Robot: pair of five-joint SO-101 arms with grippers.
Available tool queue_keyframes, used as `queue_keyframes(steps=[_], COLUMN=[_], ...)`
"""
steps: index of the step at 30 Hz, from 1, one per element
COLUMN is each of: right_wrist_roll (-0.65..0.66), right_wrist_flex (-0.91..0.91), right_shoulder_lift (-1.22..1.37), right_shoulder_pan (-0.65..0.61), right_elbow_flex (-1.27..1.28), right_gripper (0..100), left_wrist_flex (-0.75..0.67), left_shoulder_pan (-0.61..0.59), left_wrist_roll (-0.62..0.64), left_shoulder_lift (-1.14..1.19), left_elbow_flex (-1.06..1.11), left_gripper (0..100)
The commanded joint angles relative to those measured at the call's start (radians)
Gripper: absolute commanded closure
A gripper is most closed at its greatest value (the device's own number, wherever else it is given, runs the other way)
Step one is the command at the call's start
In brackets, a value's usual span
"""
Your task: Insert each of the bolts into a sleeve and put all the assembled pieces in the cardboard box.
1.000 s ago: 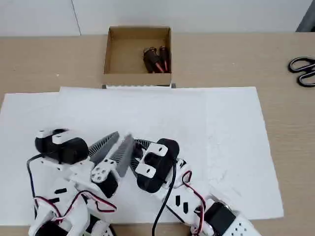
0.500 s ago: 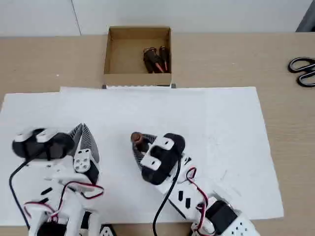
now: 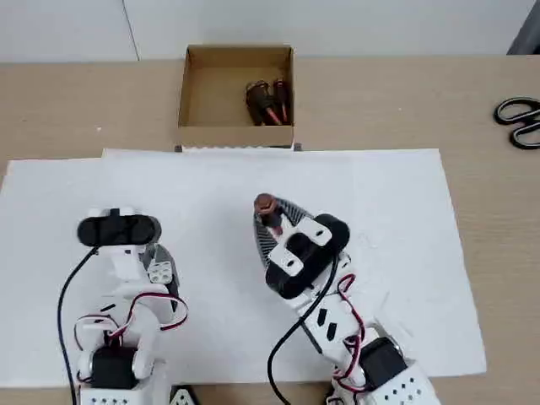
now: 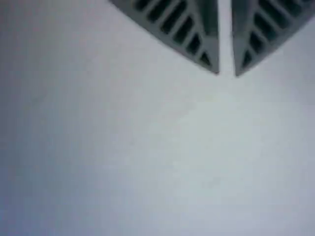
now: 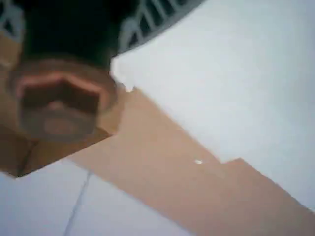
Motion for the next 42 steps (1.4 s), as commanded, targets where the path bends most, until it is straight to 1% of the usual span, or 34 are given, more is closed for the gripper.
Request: queue_keyframes(steps=[1, 4, 6, 8, 12, 18, 23, 30, 36, 38, 40, 42], right_wrist_roll=[0.061, 0.069, 0.063, 0.058, -0.023, -0.023, -0.029, -0.023, -0.021, 0.005, 0.072, 0.112], right_wrist_flex=[-0.054, -0.056, -0.058, -0.059, -0.133, -0.185, -0.185, -0.185, -0.185, -0.185, -0.185, -0.183], right_shoulder_lift=[0.001, 0.079, 0.194, 0.352, 0.710, 1.207, 1.575, 1.983, 2.279, 2.370, 2.451, 2.519], right_shoulder_pan=[0.039, 0.042, 0.044, 0.044, 0.091, 0.139, 0.180, 0.194, 0.177, 0.174, 0.171, 0.171], right_elbow_flex=[-0.040, -0.117, -0.209, -0.331, -0.600, -1.019, -1.338, -1.718, -2.028, -2.125, -2.205, -2.280], right_gripper=[99.5, 99.5, 99.5, 99.5, 99.5, 99.5, 99.5, 99.5, 99.5, 99.1, 99.1, 99.0], left_wrist_flex=[-0.002, -0.002, -0.002, -0.002, -0.025, -0.104, -0.114, -0.114, -0.114, -0.114, -0.114, -0.114], left_shoulder_pan=[-0.003, -0.003, -0.003, -0.003, -0.005, -0.003, -0.008, -0.008, -0.008, -0.008, -0.008, -0.008], left_wrist_roll=[-0.008, -0.006, -0.006, -0.005, -0.003, -0.003, -0.002, -0.002, -0.002, -0.002, -0.002, -0.002], left_shoulder_lift=[-0.008, -0.008, -0.008, -0.008, -0.008, -0.008, -0.008, -0.008, -0.008, -0.008, -0.008, -0.008], left_elbow_flex=[0.005, 0.005, 0.021, 0.053, 0.059, 0.081, 0.082, 0.082, 0.082, 0.082, 0.082, 0.082], left_gripper=[99, 99, 99, 99, 99, 99, 99, 99, 99, 99, 99, 99])
